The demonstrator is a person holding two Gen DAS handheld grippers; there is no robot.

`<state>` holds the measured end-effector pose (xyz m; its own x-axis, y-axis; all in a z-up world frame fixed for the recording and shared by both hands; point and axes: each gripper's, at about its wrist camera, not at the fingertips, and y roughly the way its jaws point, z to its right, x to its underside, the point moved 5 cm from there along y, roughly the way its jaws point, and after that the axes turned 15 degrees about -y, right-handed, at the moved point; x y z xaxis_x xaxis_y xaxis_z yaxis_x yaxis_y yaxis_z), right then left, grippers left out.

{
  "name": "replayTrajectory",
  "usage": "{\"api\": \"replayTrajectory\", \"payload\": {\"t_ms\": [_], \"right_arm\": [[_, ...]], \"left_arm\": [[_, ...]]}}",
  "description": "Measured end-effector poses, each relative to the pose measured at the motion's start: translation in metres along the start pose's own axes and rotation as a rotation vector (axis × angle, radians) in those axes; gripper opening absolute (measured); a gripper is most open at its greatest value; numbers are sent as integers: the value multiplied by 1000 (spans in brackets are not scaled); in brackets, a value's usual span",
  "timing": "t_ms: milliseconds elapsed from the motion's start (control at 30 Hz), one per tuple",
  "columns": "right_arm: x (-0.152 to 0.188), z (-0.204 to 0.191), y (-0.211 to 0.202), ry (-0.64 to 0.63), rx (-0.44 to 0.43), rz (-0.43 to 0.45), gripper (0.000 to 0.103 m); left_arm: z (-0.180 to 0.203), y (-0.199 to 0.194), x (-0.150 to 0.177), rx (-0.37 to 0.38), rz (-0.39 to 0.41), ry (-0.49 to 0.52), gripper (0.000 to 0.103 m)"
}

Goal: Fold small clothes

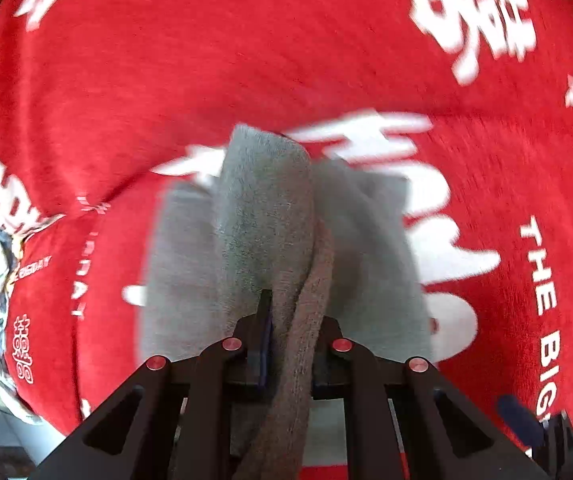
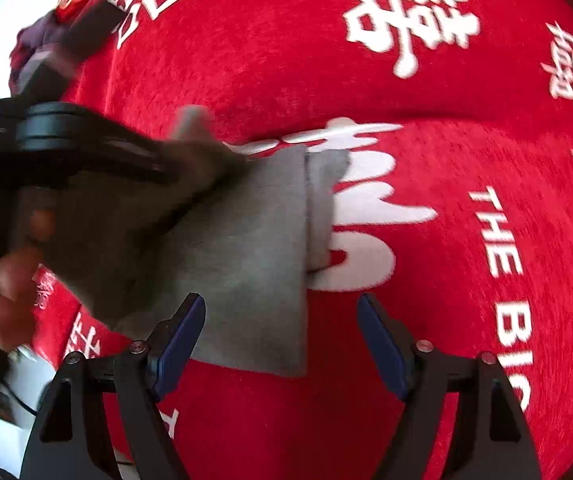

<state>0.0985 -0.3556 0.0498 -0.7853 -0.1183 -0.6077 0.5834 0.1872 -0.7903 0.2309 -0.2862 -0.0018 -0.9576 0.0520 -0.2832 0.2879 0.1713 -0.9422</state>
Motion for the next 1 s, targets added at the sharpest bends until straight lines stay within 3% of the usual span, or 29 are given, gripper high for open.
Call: {"api": "replayTrajectory", "payload": {"t_ms": [67, 133, 167, 200, 267, 300, 333, 433, 467, 500, 533, 567, 633, 667, 867, 933, 1000], "right_arm": [[8, 10, -1, 43, -13, -1, 81], [16, 17, -1, 71, -28, -2, 81], [19, 19, -2, 79, -33, -1, 81], [23, 20, -2, 88, -38, 0, 81], [27, 21, -3, 101, -49, 4, 81], [29, 21, -4, 110, -55, 8, 81], [29, 21, -6, 118, -58, 15, 81], [27, 17, -18, 119, -55, 44, 81], [24, 14, -25, 112, -59, 58, 81], [23, 11, -33, 104, -66, 73, 81], [20, 7, -38, 97, -75, 87, 81], [16, 1, -45, 85, -96, 107, 81], [10, -10, -48, 66, -138, 122, 81], [7, -18, -46, 53, -161, 117, 81], [-7, -63, -4, 8, -217, 42, 81], [-13, -70, -7, -27, -134, 71, 81], [-23, -77, -12, -40, -127, 106, 81]], "left_arm": [[19, 23, 14, 2, -80, 26, 15], [23, 25, 17, -42, -52, 41, 16], [26, 19, 17, -42, -44, 53, 20], [28, 14, 17, -16, -55, 57, 34], [31, -3, 15, 92, -97, 39, 55], [31, -13, 13, 147, -104, 26, 60], [31, -31, 9, 233, -104, 13, 60], [20, -77, 1, 400, -78, 19, 60], [11, -88, -1, 427, -54, 17, 60], [-5, -101, -3, 444, -18, 12, 68], [-19, -108, -5, 442, 14, 3, 79], [-46, -114, -7, 416, 78, -23, 98], [-91, -114, -9, 328, 200, -82, 101], [-117, -105, -6, 281, 224, -103, 101], [-188, -31, 38, 38, 135, -138, 101], [-196, -14, 51, 28, 102, -148, 101], [-195, -11, 61, 53, 92, -170, 101]]}}
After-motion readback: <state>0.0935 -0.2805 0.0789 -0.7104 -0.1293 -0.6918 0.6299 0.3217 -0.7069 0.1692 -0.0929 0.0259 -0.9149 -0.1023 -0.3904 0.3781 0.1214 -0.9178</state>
